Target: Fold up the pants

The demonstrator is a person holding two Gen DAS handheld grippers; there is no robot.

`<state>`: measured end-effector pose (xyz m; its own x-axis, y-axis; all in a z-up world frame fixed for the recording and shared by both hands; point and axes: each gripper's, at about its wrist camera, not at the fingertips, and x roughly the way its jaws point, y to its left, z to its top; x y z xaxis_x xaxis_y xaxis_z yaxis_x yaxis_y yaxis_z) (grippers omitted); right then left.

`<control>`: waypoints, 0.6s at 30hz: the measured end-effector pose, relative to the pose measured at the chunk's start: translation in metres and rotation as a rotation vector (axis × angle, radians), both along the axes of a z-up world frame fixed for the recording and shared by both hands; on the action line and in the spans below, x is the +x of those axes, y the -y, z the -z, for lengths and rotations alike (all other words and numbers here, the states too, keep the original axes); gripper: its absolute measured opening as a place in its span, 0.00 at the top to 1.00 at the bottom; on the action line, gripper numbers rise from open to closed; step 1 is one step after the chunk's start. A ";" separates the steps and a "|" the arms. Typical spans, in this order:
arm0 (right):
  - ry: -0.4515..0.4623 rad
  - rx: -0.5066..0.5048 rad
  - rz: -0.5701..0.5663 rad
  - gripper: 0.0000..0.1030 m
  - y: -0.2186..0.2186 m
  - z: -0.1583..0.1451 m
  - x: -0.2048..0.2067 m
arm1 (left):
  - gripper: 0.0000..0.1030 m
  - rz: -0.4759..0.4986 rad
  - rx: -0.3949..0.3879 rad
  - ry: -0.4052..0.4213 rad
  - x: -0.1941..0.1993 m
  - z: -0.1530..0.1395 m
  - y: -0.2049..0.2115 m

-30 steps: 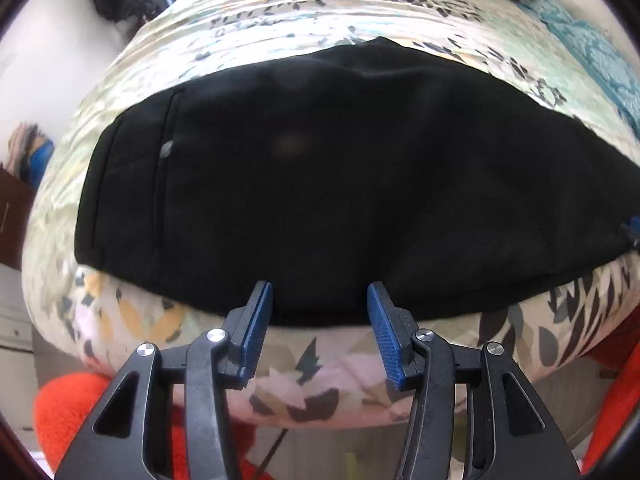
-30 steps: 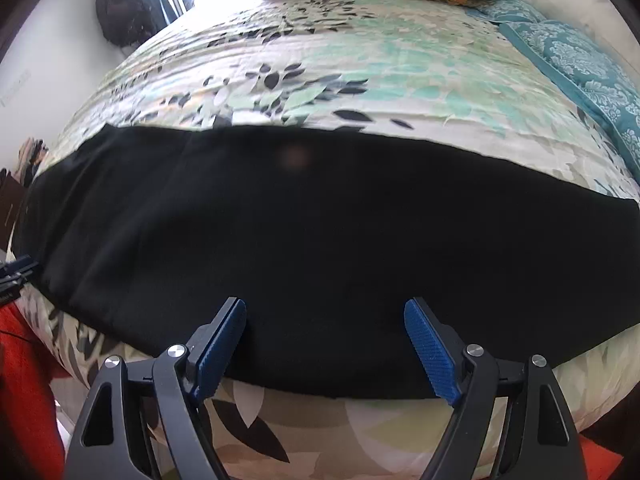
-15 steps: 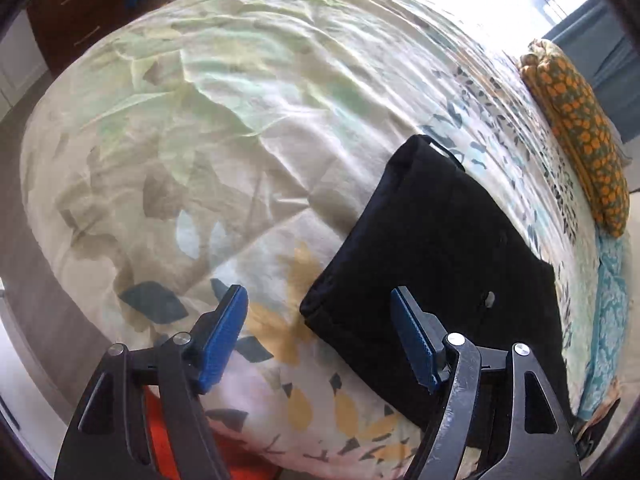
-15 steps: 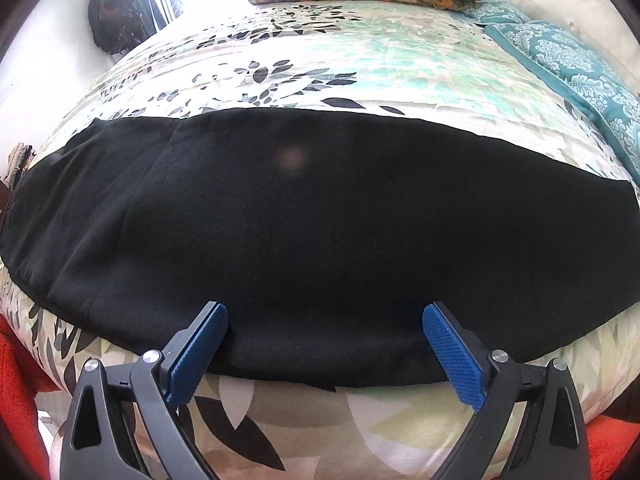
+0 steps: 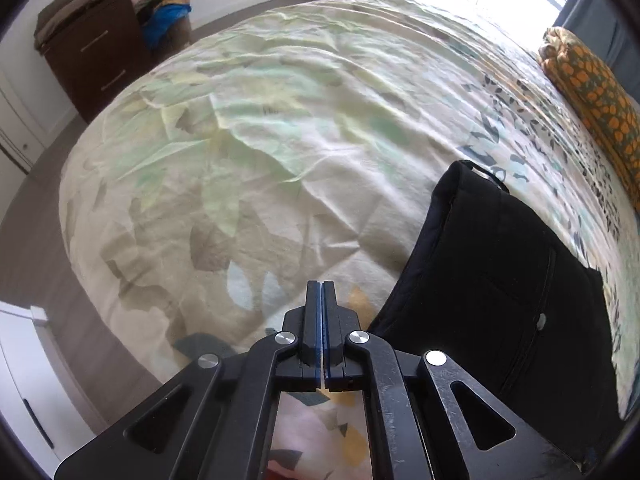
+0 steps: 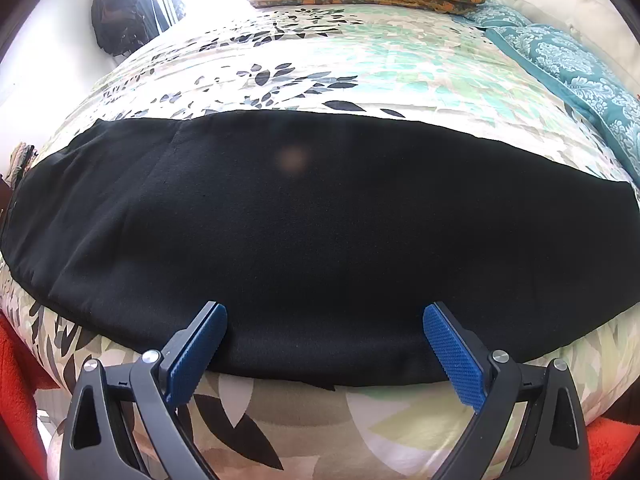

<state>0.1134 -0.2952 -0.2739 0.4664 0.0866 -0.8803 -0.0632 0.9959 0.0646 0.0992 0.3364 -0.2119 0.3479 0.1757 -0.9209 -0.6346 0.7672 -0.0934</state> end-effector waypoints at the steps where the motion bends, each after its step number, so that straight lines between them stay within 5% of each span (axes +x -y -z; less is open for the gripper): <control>1: 0.001 0.002 -0.001 0.05 0.000 0.000 0.000 | 0.97 -0.007 0.009 0.006 -0.003 -0.006 0.003; 2: 0.002 0.004 -0.001 0.05 0.001 0.000 0.000 | 0.94 -0.005 0.024 0.011 -0.004 -0.012 0.008; 4: 0.001 0.007 0.003 0.05 0.001 -0.002 0.000 | 0.60 0.028 0.062 0.047 -0.005 -0.030 0.027; 6: 0.003 0.005 0.012 0.05 0.001 -0.007 -0.001 | 0.45 0.089 0.109 0.107 -0.004 -0.051 0.056; 11: 0.136 0.026 -0.017 0.05 -0.012 -0.041 -0.012 | 0.41 0.370 0.107 0.191 0.020 -0.067 0.162; 15: 0.122 0.013 -0.063 0.05 -0.030 -0.035 -0.001 | 0.41 0.582 0.195 0.131 0.041 -0.033 0.250; 17: 0.067 0.004 -0.079 0.05 -0.034 -0.017 0.003 | 0.49 0.617 0.172 0.050 0.045 -0.004 0.269; 18: 0.020 -0.006 -0.081 0.05 -0.035 -0.005 0.005 | 0.63 0.636 0.156 -0.019 0.044 0.013 0.274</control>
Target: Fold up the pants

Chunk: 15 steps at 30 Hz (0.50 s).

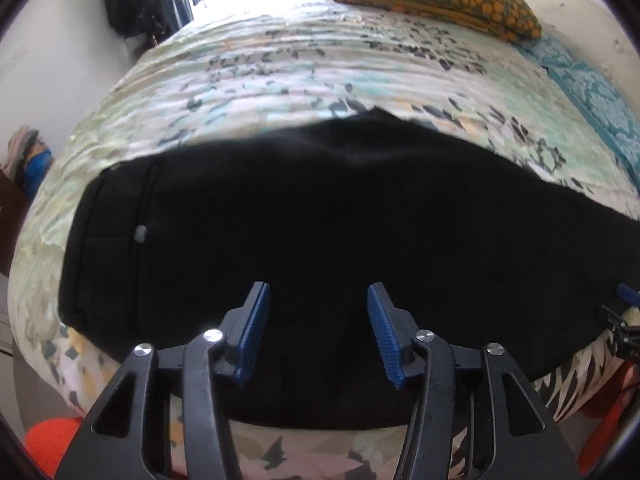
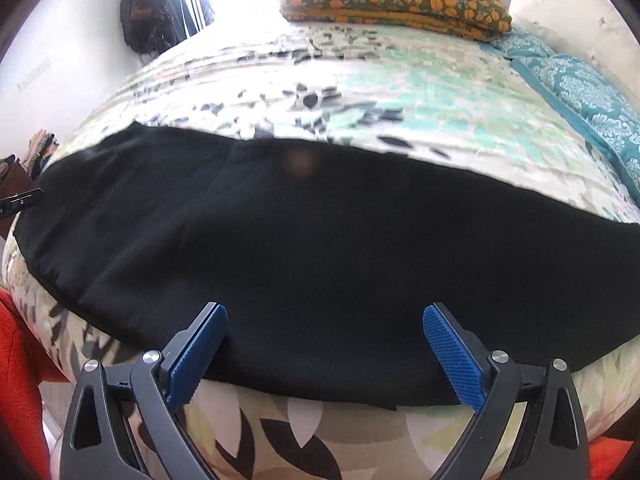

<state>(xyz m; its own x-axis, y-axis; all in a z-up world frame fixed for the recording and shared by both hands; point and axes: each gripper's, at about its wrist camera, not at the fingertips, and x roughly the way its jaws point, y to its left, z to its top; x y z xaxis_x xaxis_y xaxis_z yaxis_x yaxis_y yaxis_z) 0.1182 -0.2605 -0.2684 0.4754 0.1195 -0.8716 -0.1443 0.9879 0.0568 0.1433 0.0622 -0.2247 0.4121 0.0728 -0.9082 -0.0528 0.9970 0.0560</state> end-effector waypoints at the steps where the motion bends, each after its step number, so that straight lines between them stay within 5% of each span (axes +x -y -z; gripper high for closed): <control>1: -0.022 0.008 0.010 0.04 0.002 0.008 -0.002 | 0.64 0.015 0.033 -0.044 -0.005 0.011 0.004; 4: -0.010 0.033 0.025 0.04 0.007 0.007 -0.011 | 0.63 0.072 0.152 -0.037 -0.026 0.007 0.012; 8: 0.003 0.051 0.033 0.00 0.011 0.009 -0.014 | 0.59 0.025 0.086 0.002 -0.034 -0.018 0.008; 11: 0.013 0.037 0.040 0.00 0.008 0.010 -0.013 | 0.32 0.066 0.036 0.097 -0.034 -0.036 0.029; 15: 0.015 0.030 0.045 0.00 0.008 0.010 -0.013 | 0.31 0.161 0.006 0.114 -0.023 -0.028 0.066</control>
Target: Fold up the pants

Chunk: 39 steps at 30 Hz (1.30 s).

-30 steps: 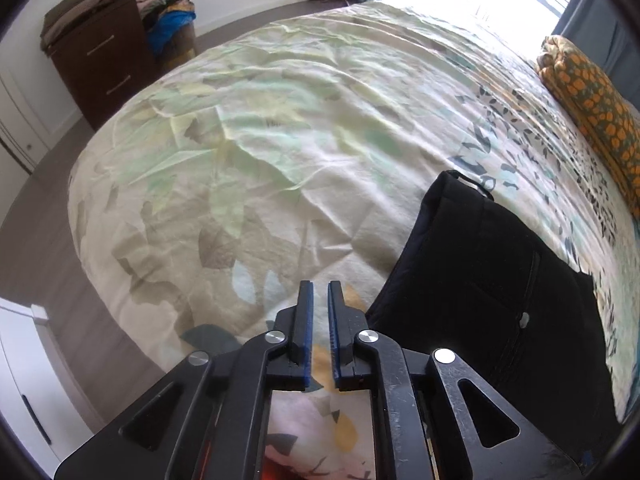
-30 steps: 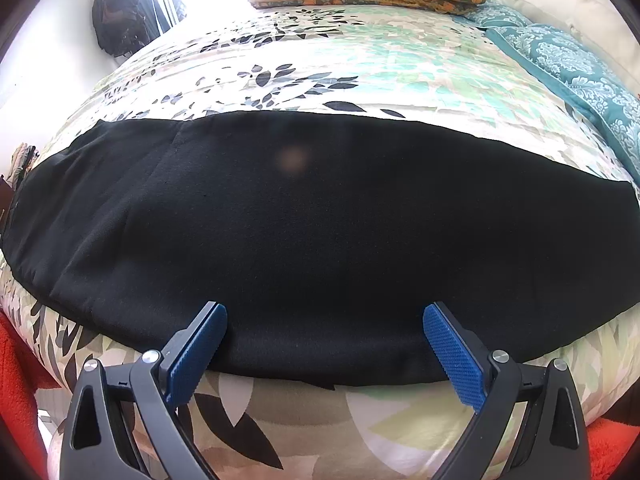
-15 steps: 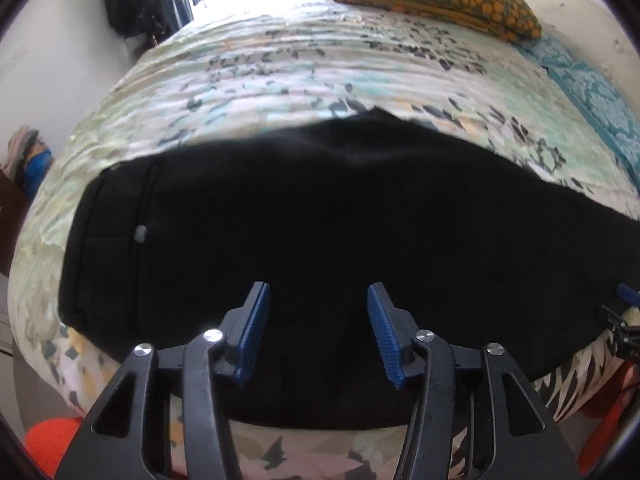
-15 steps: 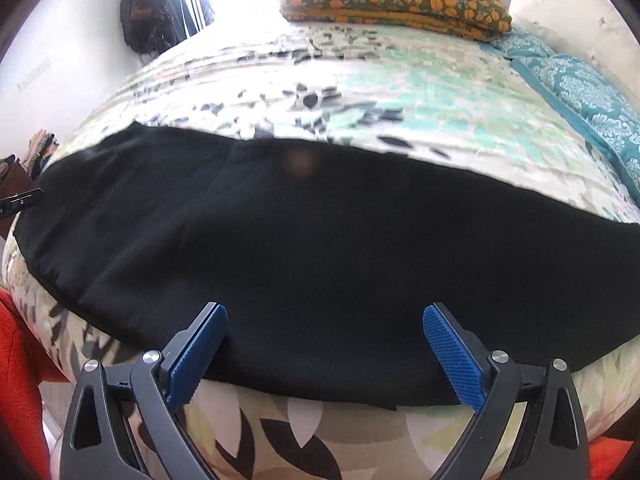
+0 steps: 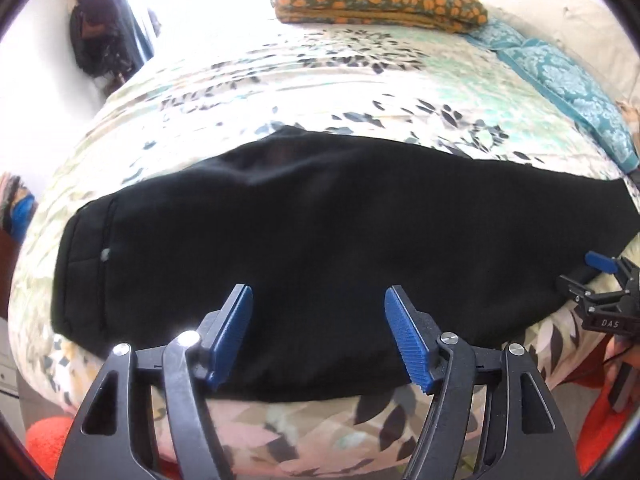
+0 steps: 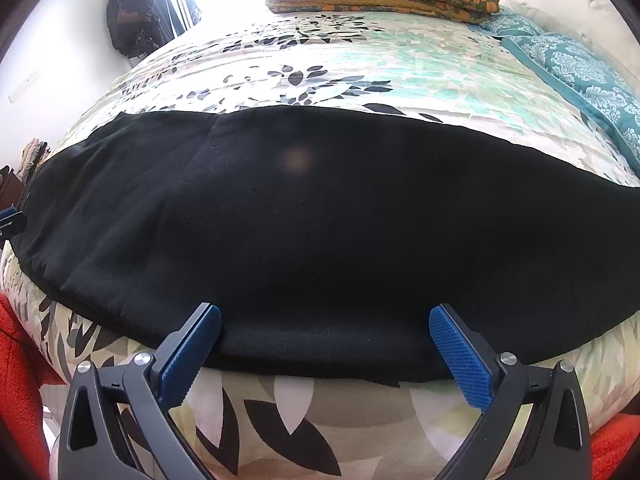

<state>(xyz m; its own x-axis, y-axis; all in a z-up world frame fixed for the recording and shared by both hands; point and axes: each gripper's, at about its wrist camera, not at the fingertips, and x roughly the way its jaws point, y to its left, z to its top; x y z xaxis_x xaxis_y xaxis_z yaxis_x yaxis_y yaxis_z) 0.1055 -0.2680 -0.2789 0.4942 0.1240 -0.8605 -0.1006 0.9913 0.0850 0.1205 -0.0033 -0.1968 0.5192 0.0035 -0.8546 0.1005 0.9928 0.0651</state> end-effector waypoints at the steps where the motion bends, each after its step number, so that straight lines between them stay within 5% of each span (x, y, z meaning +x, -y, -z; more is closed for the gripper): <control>1: 0.000 0.000 0.000 0.00 0.000 0.000 0.000 | 0.31 0.019 0.013 -0.035 0.002 0.011 0.007; 4: 0.007 0.004 -0.004 0.00 0.001 0.000 -0.001 | 0.36 0.036 0.054 -0.185 -0.009 0.046 0.014; 7: 0.014 0.011 -0.011 0.00 0.002 0.000 -0.002 | 0.34 0.075 0.104 -0.176 -0.025 0.042 0.015; 13: 0.022 0.012 -0.013 0.00 0.002 0.000 -0.002 | 0.35 0.007 -0.026 -0.135 -0.030 0.018 0.006; 18: 0.028 0.010 -0.015 0.00 0.002 0.000 -0.002 | 0.31 0.033 -0.013 -0.046 -0.023 -0.001 0.026; 27: 0.050 0.023 -0.032 0.00 0.006 -0.001 -0.006 | 0.31 0.010 0.032 -0.081 0.003 0.037 0.042; 39: 0.062 0.011 -0.033 0.00 0.004 0.000 -0.005 | 0.18 0.009 0.010 -0.005 -0.005 0.050 0.033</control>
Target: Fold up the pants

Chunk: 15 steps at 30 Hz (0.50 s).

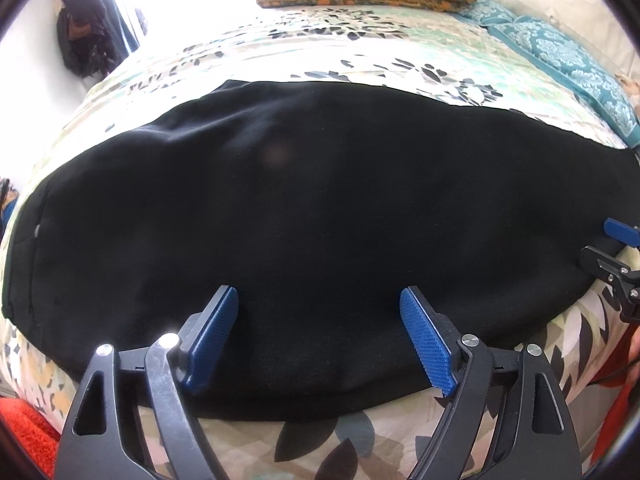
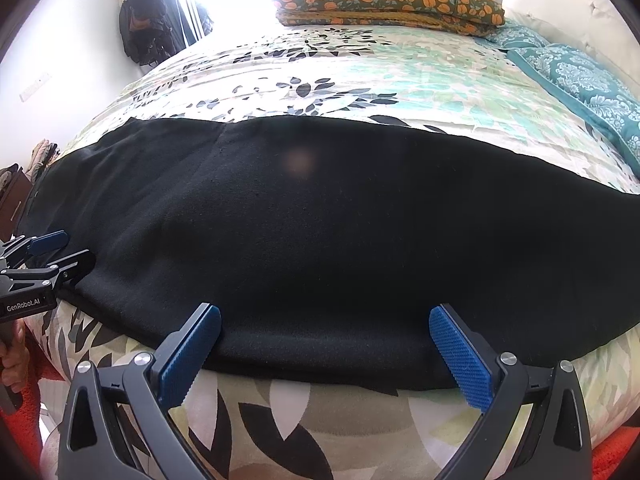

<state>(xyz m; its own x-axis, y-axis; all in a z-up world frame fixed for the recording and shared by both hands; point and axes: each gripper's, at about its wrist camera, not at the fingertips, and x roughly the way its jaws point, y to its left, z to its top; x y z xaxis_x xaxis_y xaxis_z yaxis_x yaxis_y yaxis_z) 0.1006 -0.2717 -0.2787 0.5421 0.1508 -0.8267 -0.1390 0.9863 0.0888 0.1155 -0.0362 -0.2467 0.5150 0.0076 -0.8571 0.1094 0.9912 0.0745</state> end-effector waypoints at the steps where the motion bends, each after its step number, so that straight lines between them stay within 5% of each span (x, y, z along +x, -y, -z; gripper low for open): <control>1: 0.003 -0.001 0.001 0.00 0.000 0.000 0.000 | 0.18 0.003 0.002 0.004 0.000 0.000 0.000; 15: 0.005 0.005 -0.004 0.00 0.000 -0.001 -0.001 | 0.17 0.017 0.005 0.000 0.001 0.000 0.000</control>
